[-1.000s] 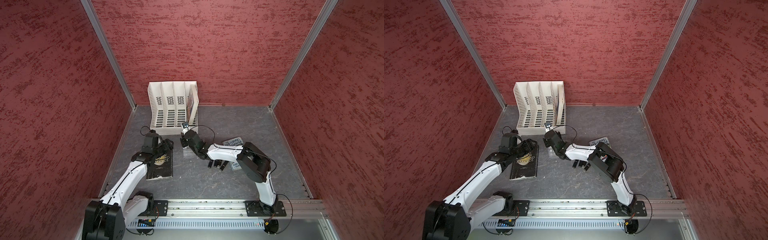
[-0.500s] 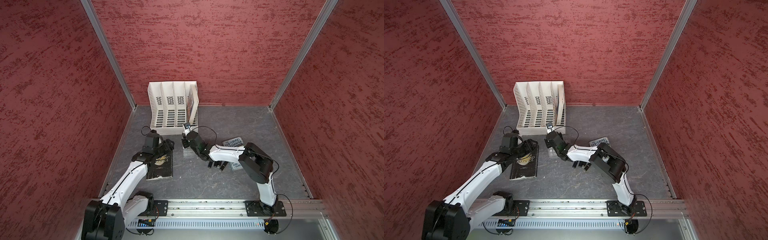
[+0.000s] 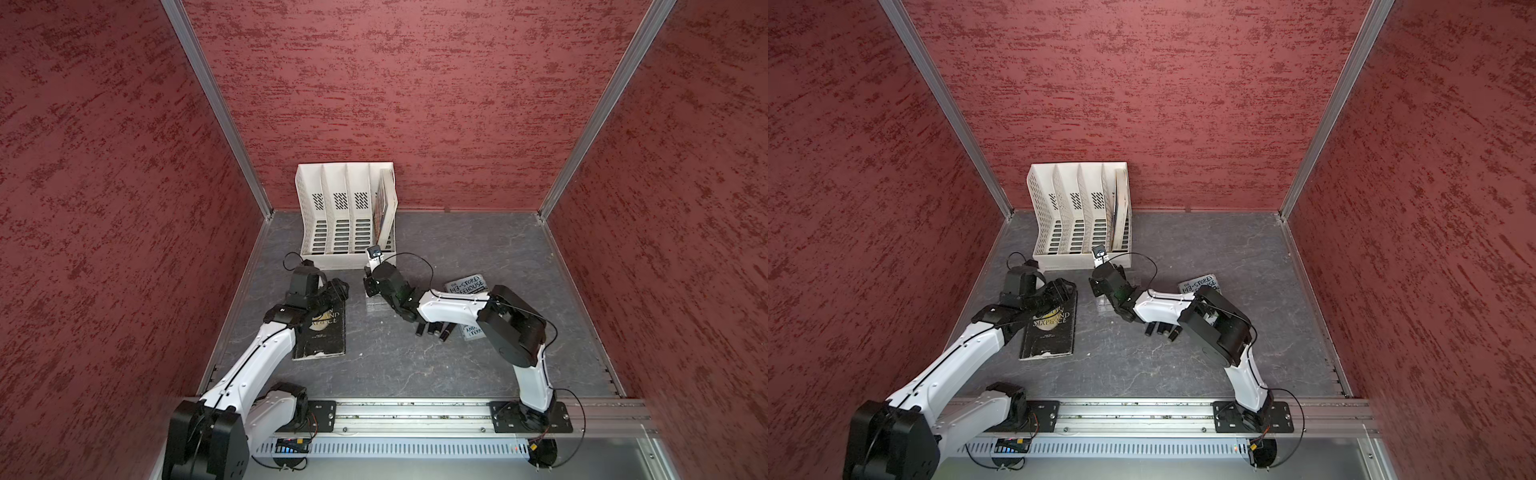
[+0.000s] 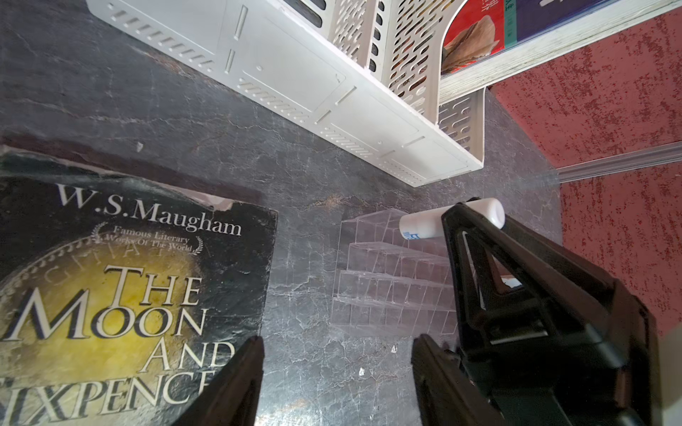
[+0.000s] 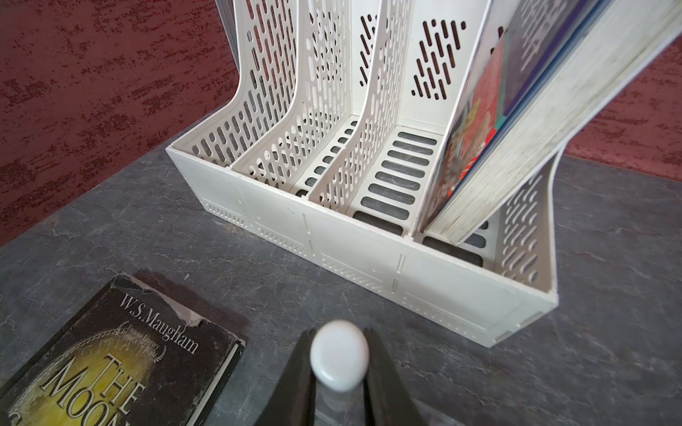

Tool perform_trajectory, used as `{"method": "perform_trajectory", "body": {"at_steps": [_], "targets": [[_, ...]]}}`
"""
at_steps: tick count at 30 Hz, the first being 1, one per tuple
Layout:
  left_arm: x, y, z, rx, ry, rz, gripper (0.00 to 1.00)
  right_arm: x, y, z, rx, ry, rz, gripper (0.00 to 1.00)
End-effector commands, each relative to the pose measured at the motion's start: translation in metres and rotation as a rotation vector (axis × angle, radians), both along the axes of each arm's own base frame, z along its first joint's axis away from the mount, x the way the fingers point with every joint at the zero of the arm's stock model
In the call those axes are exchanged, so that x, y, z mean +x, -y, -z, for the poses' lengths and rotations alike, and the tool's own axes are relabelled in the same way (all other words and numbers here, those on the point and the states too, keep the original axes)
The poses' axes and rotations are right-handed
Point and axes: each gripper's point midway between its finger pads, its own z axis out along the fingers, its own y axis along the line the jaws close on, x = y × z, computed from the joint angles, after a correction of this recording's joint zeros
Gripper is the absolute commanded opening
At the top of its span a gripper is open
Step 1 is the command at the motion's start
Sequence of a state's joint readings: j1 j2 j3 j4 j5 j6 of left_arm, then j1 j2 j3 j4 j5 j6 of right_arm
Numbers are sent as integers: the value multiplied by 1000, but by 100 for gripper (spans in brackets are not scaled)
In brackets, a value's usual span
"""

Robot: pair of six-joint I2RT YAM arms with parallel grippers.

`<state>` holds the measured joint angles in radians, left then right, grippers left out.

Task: Arrange the lipsticks in the organizer
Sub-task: Place the lipstick in the storage box.

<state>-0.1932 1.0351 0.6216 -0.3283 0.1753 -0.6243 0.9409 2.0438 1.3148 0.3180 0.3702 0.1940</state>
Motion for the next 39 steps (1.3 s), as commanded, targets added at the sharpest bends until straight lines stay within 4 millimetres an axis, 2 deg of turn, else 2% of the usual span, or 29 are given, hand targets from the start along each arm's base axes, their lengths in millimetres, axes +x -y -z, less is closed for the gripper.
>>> {"method": "perform_trajectory", "body": {"at_steps": [1,8,18,20,24,26,39], "targets": [[2,1,0,10,10,0,66,0,-7,-16,34,25,-14,6],[1,0,1,12,7,-3,66,0,-9,-24,37,40,-20,5],[2,0,3,16,3,-2,66,0,-13,-6,23,3,-28,4],[2,0,3,19,5,-1,66,0,-12,-12,26,14,-29,4],[2,-2,4,27,3,-3,67,-1,-10,-41,40,60,-31,3],[2,-1,3,27,5,-4,67,-1,-9,-44,39,65,-29,3],[3,-2,5,36,6,-1,67,-1,-14,-1,19,-20,-28,1]]}}
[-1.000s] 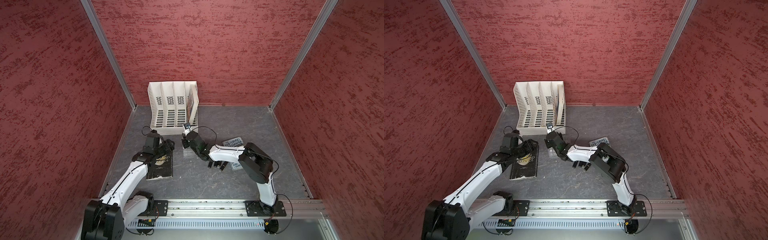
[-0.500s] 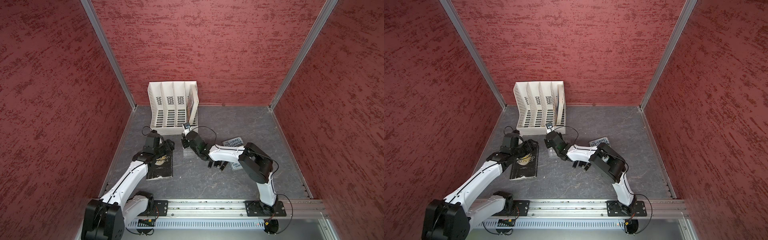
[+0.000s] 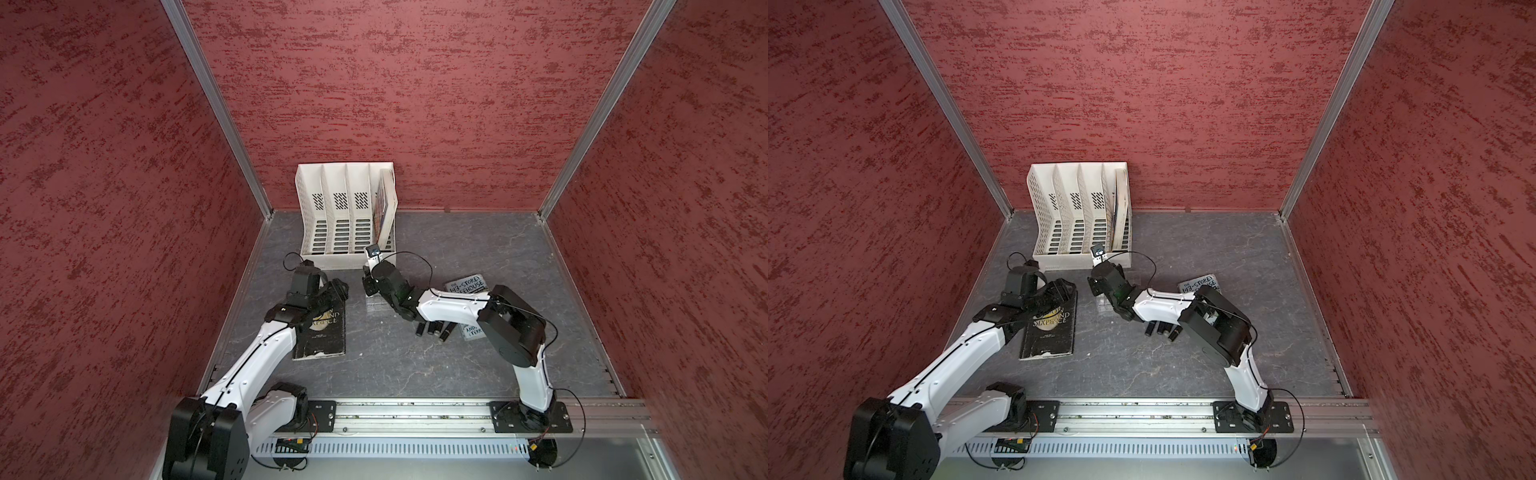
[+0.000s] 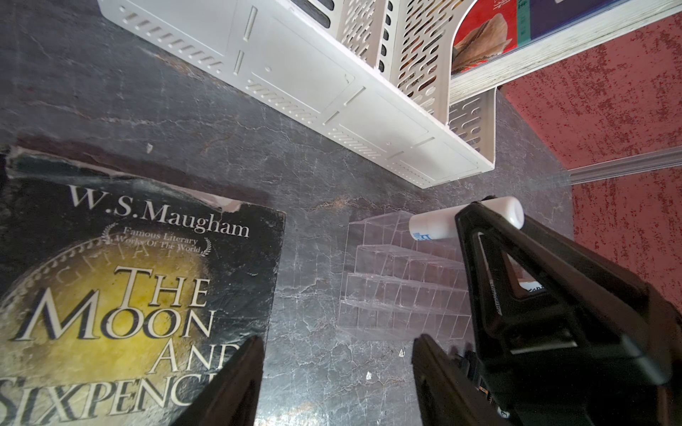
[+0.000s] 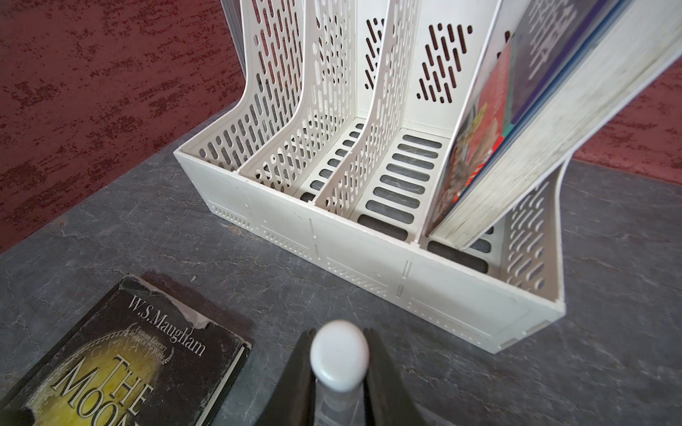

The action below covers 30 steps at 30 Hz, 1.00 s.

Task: Arrange the lipsticks in the organizer
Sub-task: Place the lipstick in the storage box.

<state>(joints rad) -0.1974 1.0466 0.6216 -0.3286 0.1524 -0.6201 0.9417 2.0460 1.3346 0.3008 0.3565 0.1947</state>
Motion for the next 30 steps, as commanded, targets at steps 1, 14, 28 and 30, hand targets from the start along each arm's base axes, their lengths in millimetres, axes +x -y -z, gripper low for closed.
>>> {"method": "perform_trajectory", "body": {"at_steps": [1,14,28,30], "targets": [[2,0,1,18,13,8,67,-1,-10,4,17,-20,-13,1],[2,0,-1,19,16,12,67,0,-10,30,-10,-58,0,1],[2,18,-41,172,150,99,80,-15,23,-42,98,-54,61,49],[0,34,-51,249,202,157,85,-26,41,-55,113,-93,87,55]]}}
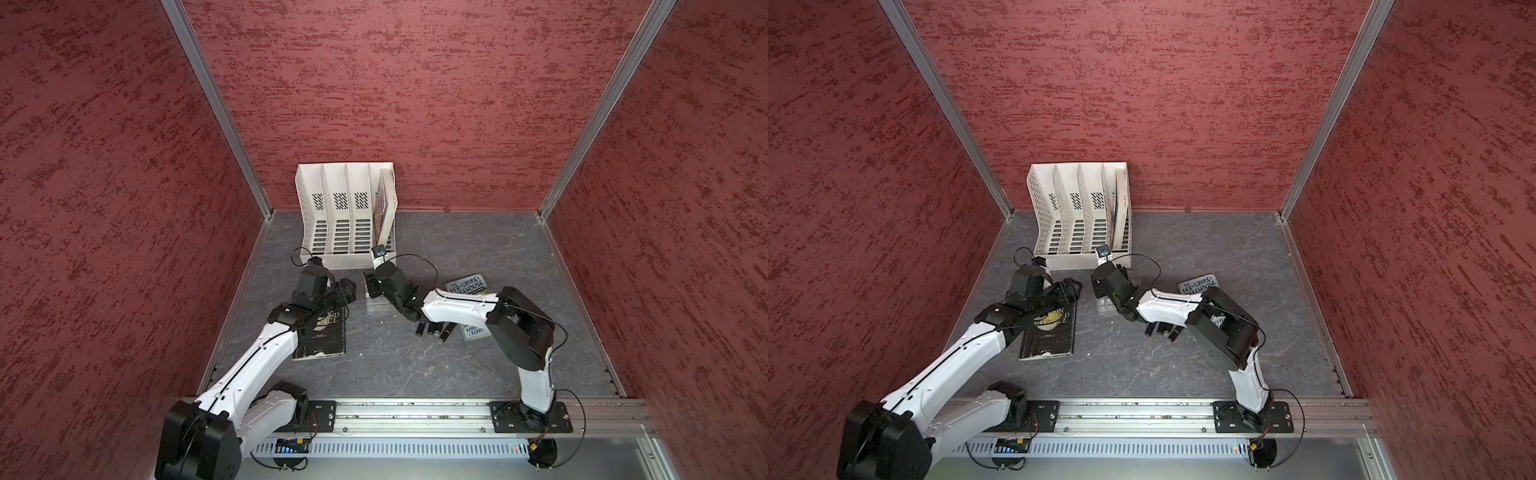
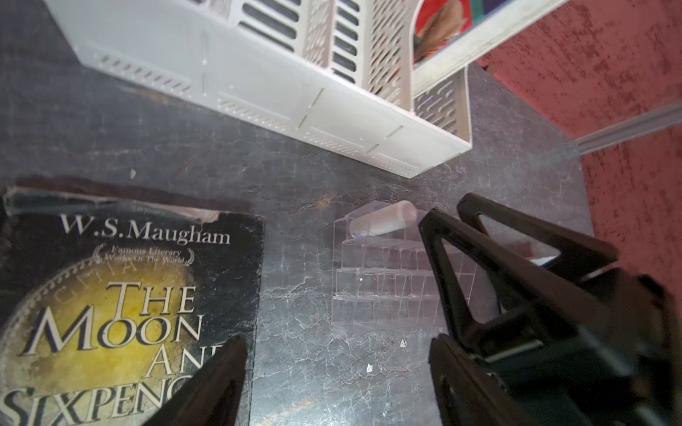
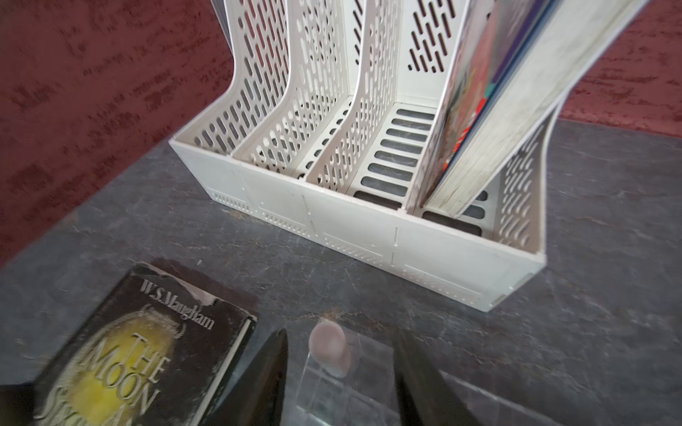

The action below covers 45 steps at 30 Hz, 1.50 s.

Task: Arrange the lipsticks in the organizer
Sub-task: Place the lipstick in the storage box, then pick up the lipstick at the center of the board.

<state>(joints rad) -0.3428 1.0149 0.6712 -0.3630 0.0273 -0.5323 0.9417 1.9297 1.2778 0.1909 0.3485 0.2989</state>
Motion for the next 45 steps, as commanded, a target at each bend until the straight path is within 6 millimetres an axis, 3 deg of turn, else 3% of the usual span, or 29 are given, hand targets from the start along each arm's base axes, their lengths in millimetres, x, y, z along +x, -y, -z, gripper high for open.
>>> {"method": "perform_trajectory", "body": {"at_steps": [1,3,5,8,9,12,16,20,33,45], "targets": [[3,19,-31,162,137,84,87,-17,33,-40,61,-46,71,58],[-2,48,-31,204,150,183,88,-30,62,-33,34,-148,115,60],[-10,81,-24,181,112,299,88,-46,96,-12,9,-340,153,59],[-36,136,-9,90,-39,512,81,-84,139,20,89,-688,152,46],[-43,149,0,78,-101,557,78,-93,149,21,123,-745,149,41],[-70,184,14,74,-201,673,74,-112,185,13,117,-754,216,31],[-84,202,48,99,-325,684,72,-109,222,9,146,-721,317,27],[-80,201,77,206,-411,657,66,-105,227,9,192,-707,341,26],[-71,217,120,412,-496,675,49,-101,231,15,193,-661,344,26],[-67,221,140,463,-534,678,39,-100,232,18,197,-653,339,26]]}}
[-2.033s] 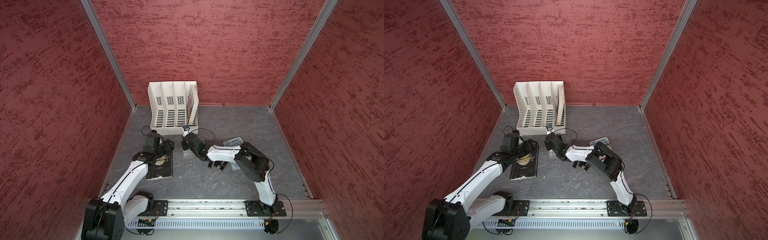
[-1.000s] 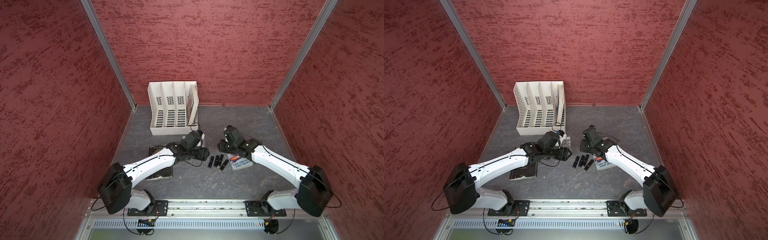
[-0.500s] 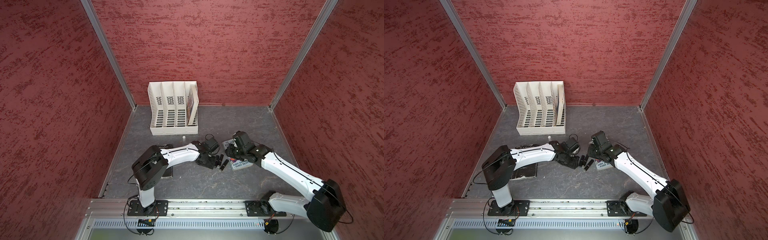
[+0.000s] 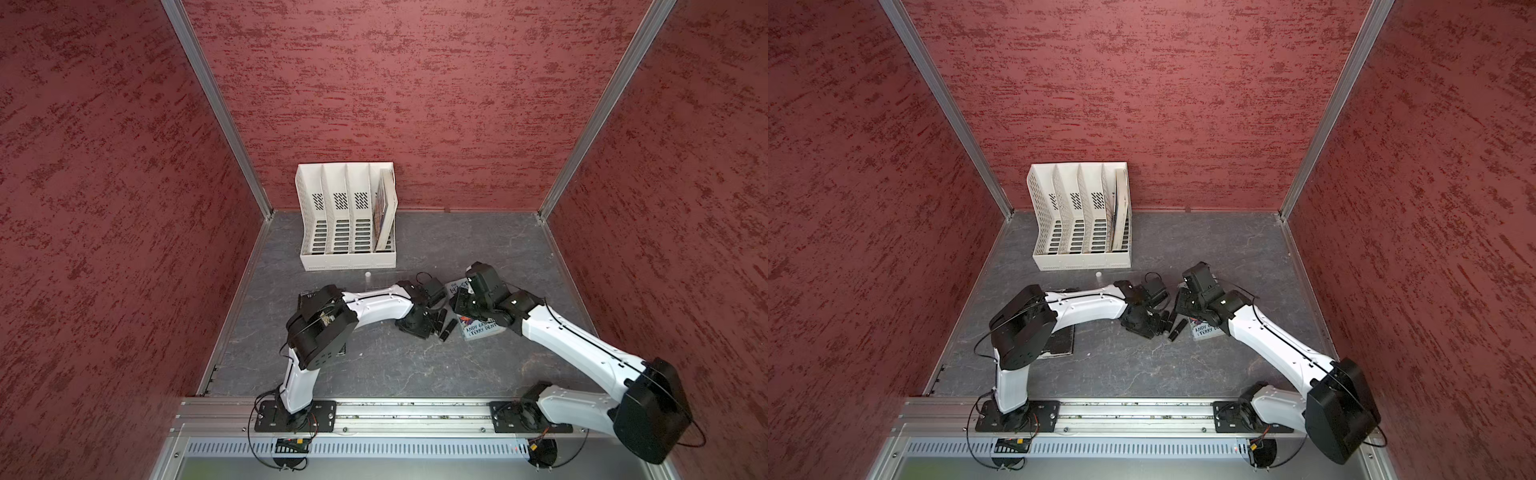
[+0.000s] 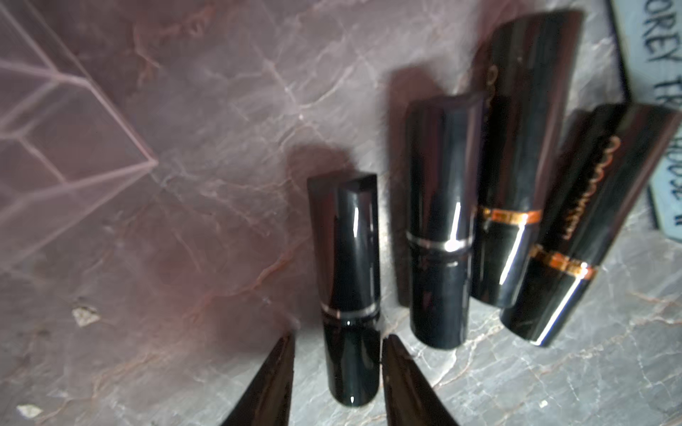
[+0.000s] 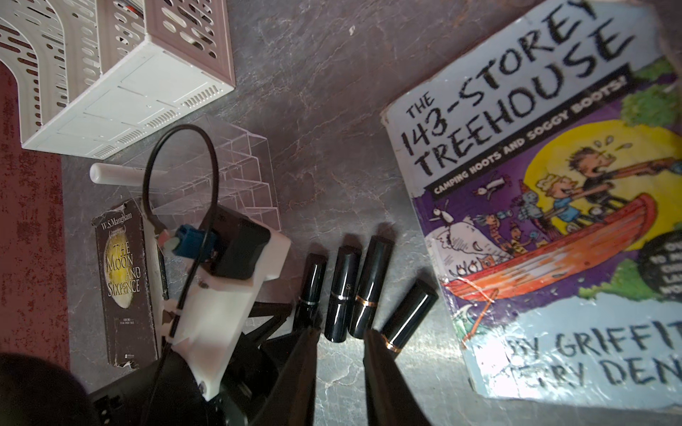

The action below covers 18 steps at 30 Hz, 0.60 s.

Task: Arrange the lipsticks in the organizer
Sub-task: Pick up the lipstick at the center of the board.

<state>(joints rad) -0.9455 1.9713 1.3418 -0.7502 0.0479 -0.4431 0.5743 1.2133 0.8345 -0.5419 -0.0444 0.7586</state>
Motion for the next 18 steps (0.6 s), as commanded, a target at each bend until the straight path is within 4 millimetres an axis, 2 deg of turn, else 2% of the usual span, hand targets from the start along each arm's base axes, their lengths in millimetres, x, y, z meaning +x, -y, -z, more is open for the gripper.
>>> {"method": "perform_trajectory", "body": {"at_steps": [1,6,11,15,16,18], "targets": [[2,1,10,31,-3,19,38,5,2,-7,12,43,1,26],[0,2,12,35,-6,28,27,5,2,-6,8,40,2,26],[2,-6,-8,-19,22,15,20,7,1,-18,7,51,-27,26],[10,-24,-52,-202,88,-10,20,0,-24,-43,100,51,-172,27],[11,-26,-61,-280,105,3,20,-4,-32,-52,138,60,-220,27],[15,-20,-96,-515,167,47,22,-14,-50,-80,225,86,-349,29]]}}
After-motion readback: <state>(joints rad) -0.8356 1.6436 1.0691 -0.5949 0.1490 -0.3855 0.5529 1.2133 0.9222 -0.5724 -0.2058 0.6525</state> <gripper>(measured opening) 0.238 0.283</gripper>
